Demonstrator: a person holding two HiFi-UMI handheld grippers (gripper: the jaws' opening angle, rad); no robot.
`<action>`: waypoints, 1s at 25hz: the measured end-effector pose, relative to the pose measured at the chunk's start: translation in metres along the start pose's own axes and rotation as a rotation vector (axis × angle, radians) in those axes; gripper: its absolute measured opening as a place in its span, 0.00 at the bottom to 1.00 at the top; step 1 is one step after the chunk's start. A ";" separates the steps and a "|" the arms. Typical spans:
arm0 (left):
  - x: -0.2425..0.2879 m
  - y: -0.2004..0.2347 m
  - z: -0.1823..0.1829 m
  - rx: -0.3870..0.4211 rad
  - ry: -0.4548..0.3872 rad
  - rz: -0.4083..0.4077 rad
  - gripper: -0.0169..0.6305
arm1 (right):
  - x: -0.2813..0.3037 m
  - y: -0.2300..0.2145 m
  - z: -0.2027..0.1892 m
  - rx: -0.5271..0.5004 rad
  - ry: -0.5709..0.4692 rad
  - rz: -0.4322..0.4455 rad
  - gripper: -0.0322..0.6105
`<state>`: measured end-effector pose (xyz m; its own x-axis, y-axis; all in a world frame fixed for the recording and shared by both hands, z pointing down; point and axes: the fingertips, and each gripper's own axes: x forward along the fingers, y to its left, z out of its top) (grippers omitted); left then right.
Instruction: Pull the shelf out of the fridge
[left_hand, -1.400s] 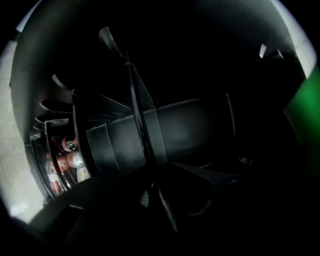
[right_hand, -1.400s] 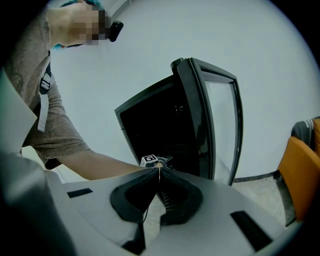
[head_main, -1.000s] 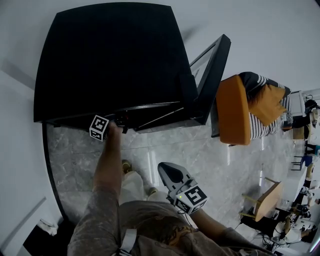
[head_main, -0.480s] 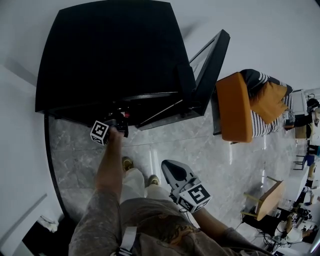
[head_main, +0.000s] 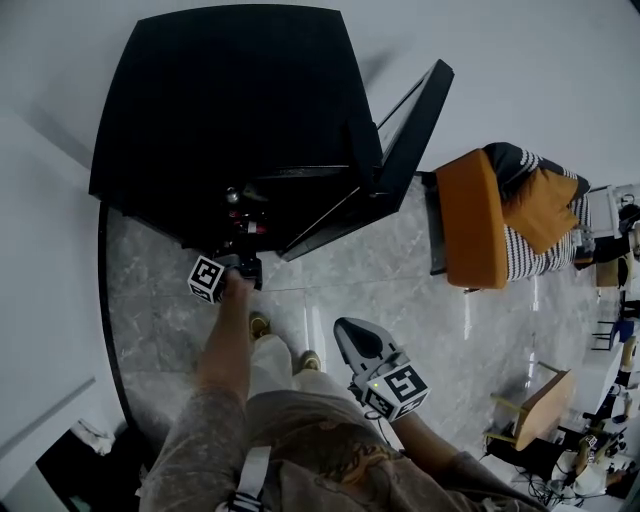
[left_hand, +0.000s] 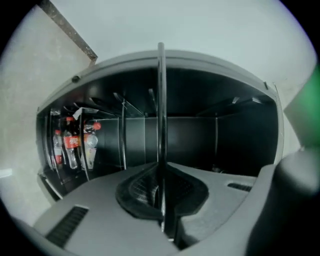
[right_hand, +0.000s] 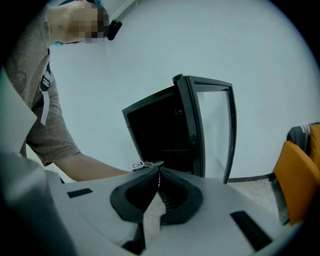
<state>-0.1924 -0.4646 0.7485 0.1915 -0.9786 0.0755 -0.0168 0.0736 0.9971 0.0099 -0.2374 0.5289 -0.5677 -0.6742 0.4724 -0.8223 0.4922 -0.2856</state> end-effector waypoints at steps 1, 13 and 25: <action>-0.004 0.000 -0.001 -0.001 -0.001 0.002 0.05 | -0.001 0.000 0.000 -0.002 0.002 0.002 0.08; -0.048 -0.010 -0.009 0.007 0.008 0.015 0.05 | -0.012 0.016 0.001 -0.022 -0.003 0.055 0.08; -0.097 -0.030 -0.020 0.007 0.038 0.022 0.05 | -0.032 0.026 0.002 -0.056 -0.021 0.080 0.08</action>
<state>-0.1911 -0.3685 0.7110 0.2284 -0.9687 0.0971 -0.0286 0.0930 0.9953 0.0064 -0.2043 0.5044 -0.6327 -0.6429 0.4318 -0.7711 0.5744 -0.2747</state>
